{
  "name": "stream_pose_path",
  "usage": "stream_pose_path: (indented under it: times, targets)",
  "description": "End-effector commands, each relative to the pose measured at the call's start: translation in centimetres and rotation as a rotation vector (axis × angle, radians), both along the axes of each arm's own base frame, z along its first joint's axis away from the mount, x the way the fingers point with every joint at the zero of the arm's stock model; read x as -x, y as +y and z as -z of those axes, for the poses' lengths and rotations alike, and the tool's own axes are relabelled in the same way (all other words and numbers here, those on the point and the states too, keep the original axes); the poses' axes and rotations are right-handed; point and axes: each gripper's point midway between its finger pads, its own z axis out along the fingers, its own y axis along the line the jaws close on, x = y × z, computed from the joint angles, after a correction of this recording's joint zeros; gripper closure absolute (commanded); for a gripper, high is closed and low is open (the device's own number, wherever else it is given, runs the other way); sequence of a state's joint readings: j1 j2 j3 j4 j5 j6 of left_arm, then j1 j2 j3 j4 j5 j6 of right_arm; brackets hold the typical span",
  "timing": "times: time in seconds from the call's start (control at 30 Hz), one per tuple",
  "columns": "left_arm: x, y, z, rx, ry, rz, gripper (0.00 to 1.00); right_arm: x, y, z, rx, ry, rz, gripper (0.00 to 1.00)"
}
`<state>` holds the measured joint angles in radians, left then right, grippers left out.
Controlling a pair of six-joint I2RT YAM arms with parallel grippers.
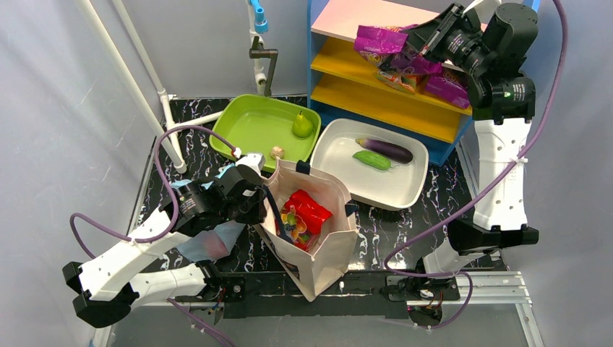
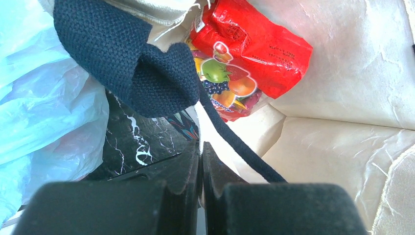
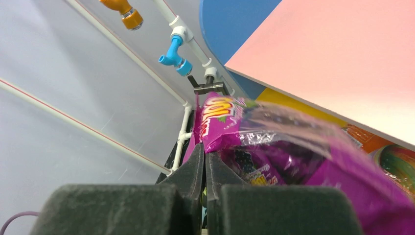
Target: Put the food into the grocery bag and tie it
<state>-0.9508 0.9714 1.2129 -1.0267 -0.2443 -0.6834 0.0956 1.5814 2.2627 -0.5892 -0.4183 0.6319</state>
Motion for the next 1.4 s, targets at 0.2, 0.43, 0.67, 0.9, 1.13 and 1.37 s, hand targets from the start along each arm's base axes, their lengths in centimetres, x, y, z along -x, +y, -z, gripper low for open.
stream_pose_path:
  times: [0.2,0.43,0.67,0.9,1.13,1.37]
  targets:
    - [-0.2,0.1,-1.1,0.012,-0.018,0.006,1.00,9.0,1.9,-9.2,-0.045,-0.311,-0.156,0.99]
    - [-0.4,-0.3,-1.2,0.007,-0.025,0.026,1.00,13.3,3.2,-10.2,-0.034,-0.378,-0.270,0.99]
    - [-0.5,-0.6,-1.6,0.006,-0.027,0.042,1.00,17.0,5.4,-9.0,-0.006,-0.395,-0.422,0.99]
    - [-0.2,-0.4,-1.8,0.007,-0.024,0.045,1.00,19.5,6.7,-7.5,0.004,-0.385,-0.504,0.99]
    - [-0.1,-0.3,-1.7,0.008,-0.018,0.047,1.00,21.4,8.0,-6.0,0.002,-0.345,-0.582,0.99]
    - [-0.2,-0.6,-1.7,0.021,-0.019,0.044,1.00,23.2,9.4,-3.9,0.004,-0.289,-0.654,0.99]
